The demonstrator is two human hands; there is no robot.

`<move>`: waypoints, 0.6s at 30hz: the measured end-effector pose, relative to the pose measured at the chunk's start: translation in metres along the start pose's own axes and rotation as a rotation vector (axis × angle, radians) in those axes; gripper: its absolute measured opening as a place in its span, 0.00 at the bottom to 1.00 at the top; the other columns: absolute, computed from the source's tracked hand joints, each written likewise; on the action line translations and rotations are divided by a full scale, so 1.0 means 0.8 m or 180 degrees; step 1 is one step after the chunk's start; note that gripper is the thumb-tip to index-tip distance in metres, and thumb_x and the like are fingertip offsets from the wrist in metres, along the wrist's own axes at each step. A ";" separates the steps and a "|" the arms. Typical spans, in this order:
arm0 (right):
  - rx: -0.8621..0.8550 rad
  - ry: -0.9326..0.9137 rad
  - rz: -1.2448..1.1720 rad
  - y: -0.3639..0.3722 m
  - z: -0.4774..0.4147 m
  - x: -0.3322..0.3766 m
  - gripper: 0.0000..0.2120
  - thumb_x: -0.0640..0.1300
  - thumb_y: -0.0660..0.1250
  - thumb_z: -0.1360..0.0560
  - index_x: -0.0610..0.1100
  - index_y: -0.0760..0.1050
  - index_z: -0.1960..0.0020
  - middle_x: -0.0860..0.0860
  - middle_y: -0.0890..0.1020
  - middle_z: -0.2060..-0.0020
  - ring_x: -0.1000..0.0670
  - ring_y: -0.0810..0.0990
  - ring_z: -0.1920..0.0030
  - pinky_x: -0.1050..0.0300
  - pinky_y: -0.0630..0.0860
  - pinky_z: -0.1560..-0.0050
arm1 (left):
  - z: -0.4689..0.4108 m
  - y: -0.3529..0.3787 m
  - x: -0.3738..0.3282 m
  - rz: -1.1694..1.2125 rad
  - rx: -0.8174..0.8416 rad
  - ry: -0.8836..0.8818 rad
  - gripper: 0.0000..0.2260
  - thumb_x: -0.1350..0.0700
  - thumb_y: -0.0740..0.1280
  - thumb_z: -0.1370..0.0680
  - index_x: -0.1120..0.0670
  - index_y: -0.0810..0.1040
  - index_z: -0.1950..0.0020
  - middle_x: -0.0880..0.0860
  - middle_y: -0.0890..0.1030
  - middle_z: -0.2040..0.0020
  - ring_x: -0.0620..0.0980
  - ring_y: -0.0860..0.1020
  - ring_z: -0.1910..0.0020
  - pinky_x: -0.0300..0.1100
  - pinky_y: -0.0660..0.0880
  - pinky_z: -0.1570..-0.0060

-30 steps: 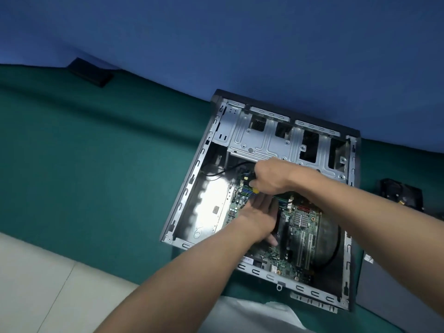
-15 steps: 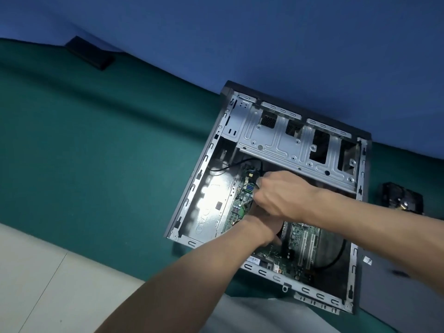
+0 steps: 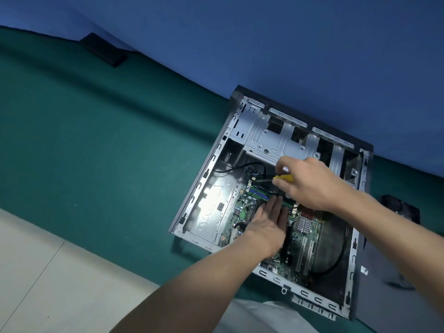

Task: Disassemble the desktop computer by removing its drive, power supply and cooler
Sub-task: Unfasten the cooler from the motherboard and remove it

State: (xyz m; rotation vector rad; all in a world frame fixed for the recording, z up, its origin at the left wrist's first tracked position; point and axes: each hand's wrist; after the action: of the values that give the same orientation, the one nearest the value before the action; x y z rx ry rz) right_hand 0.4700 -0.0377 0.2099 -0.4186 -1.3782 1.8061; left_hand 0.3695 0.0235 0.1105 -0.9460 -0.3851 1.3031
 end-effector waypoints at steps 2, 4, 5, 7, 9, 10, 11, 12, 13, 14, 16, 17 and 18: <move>-0.0150 0.0124 -0.0347 -0.001 0.006 -0.004 0.07 0.54 0.66 0.24 0.51 0.73 0.55 0.52 0.79 0.67 0.46 0.77 0.59 0.50 0.75 0.59 | 0.003 0.002 -0.013 0.0046 0.0042 -0.0267 0.34 0.64 0.63 0.22 0.67 0.45 0.23 0.68 0.38 0.23 0.66 0.33 0.25 0.61 0.37 0.26; -0.0298 0.0157 -0.0534 0.002 0.014 -0.005 0.07 0.53 0.69 0.26 0.52 0.75 0.58 0.57 0.77 0.70 0.52 0.76 0.65 0.56 0.71 0.65 | 0.003 0.001 -0.024 0.0241 0.0076 -0.0446 0.40 0.61 0.63 0.22 0.65 0.36 0.23 0.67 0.32 0.25 0.65 0.31 0.26 0.60 0.36 0.26; -0.0322 0.0159 -0.0611 0.005 0.018 -0.004 0.07 0.53 0.69 0.26 0.52 0.77 0.60 0.58 0.77 0.72 0.57 0.75 0.67 0.60 0.69 0.69 | 0.002 -0.002 -0.029 0.0402 0.0107 -0.0528 0.40 0.59 0.63 0.21 0.64 0.35 0.23 0.67 0.31 0.25 0.65 0.31 0.26 0.59 0.36 0.26; -0.0259 0.0143 -0.0711 0.012 0.023 -0.001 0.09 0.54 0.69 0.26 0.52 0.77 0.62 0.59 0.77 0.73 0.60 0.76 0.70 0.66 0.65 0.72 | 0.001 -0.006 -0.040 0.0555 0.0118 -0.0639 0.37 0.54 0.59 0.19 0.65 0.36 0.23 0.67 0.32 0.24 0.64 0.32 0.25 0.58 0.36 0.26; -0.0194 0.0079 -0.0605 0.022 0.026 0.002 0.11 0.54 0.68 0.25 0.51 0.76 0.63 0.58 0.77 0.72 0.59 0.75 0.69 0.63 0.65 0.70 | 0.002 -0.008 -0.051 0.0558 0.0169 -0.0636 0.34 0.50 0.55 0.17 0.64 0.39 0.22 0.66 0.35 0.23 0.63 0.34 0.24 0.57 0.35 0.26; -0.0162 0.0061 -0.0552 0.027 0.028 0.005 0.11 0.54 0.67 0.25 0.51 0.75 0.63 0.58 0.76 0.72 0.60 0.74 0.69 0.61 0.65 0.69 | 0.005 -0.008 -0.055 0.0573 0.0198 -0.0598 0.31 0.49 0.54 0.17 0.63 0.43 0.22 0.65 0.38 0.22 0.63 0.35 0.23 0.57 0.36 0.26; -0.0135 0.0062 -0.0538 0.031 0.029 0.007 0.11 0.54 0.67 0.24 0.52 0.74 0.63 0.59 0.75 0.72 0.60 0.73 0.69 0.60 0.66 0.69 | 0.011 -0.009 -0.056 0.0558 0.0182 -0.0556 0.28 0.49 0.53 0.16 0.62 0.49 0.22 0.64 0.43 0.21 0.62 0.39 0.23 0.57 0.37 0.25; -0.0132 0.0076 -0.0539 0.035 0.030 0.007 0.11 0.54 0.66 0.24 0.52 0.73 0.63 0.59 0.75 0.72 0.58 0.73 0.69 0.59 0.66 0.69 | 0.021 -0.010 -0.052 0.0560 0.0070 -0.0540 0.25 0.47 0.53 0.16 0.61 0.58 0.24 0.64 0.51 0.22 0.63 0.46 0.22 0.58 0.42 0.24; -0.0160 0.0103 -0.0531 0.038 0.031 0.007 0.10 0.54 0.66 0.24 0.53 0.73 0.63 0.57 0.75 0.71 0.57 0.73 0.68 0.58 0.67 0.68 | 0.032 -0.010 -0.045 0.0645 -0.0195 -0.0564 0.22 0.46 0.53 0.17 0.60 0.67 0.29 0.64 0.62 0.26 0.63 0.57 0.25 0.58 0.51 0.25; -0.0206 0.0140 -0.0526 0.040 0.031 0.007 0.10 0.54 0.66 0.24 0.52 0.73 0.63 0.56 0.76 0.71 0.55 0.73 0.68 0.58 0.67 0.67 | 0.043 -0.008 -0.033 0.0865 -0.0573 -0.0633 0.20 0.46 0.53 0.17 0.59 0.74 0.38 0.63 0.74 0.35 0.62 0.69 0.33 0.55 0.64 0.32; -0.0293 0.0224 -0.0642 0.042 0.032 0.005 0.11 0.54 0.66 0.24 0.52 0.72 0.64 0.57 0.75 0.73 0.56 0.73 0.70 0.58 0.65 0.70 | 0.066 -0.005 -0.002 0.1529 -0.1189 -0.0848 0.16 0.48 0.55 0.17 0.57 0.76 0.49 0.58 0.81 0.52 0.59 0.78 0.51 0.48 0.71 0.53; -0.0319 0.0268 -0.0743 0.042 0.031 0.004 0.12 0.53 0.66 0.24 0.52 0.72 0.65 0.57 0.74 0.74 0.57 0.73 0.71 0.59 0.64 0.72 | 0.072 -0.004 0.016 0.1784 -0.1289 -0.0995 0.13 0.50 0.56 0.17 0.58 0.75 0.48 0.58 0.80 0.52 0.59 0.78 0.53 0.47 0.71 0.56; -0.0325 0.0303 -0.0839 0.042 0.031 0.004 0.12 0.53 0.66 0.24 0.52 0.72 0.65 0.57 0.74 0.74 0.57 0.73 0.72 0.59 0.64 0.72 | 0.075 -0.003 0.034 0.1995 -0.1199 -0.1127 0.11 0.53 0.58 0.17 0.58 0.73 0.42 0.58 0.80 0.50 0.58 0.78 0.52 0.48 0.72 0.55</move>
State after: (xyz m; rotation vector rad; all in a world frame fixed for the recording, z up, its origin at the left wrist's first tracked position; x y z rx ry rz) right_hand 0.4380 -0.0542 0.1882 -0.3530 -1.3931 1.4893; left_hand 0.3348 0.0710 0.1405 -1.2058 -0.6559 2.0315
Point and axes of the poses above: each hand's wrist, its own z-axis away from the middle knuckle, its own y-axis out of the palm, x = y × z
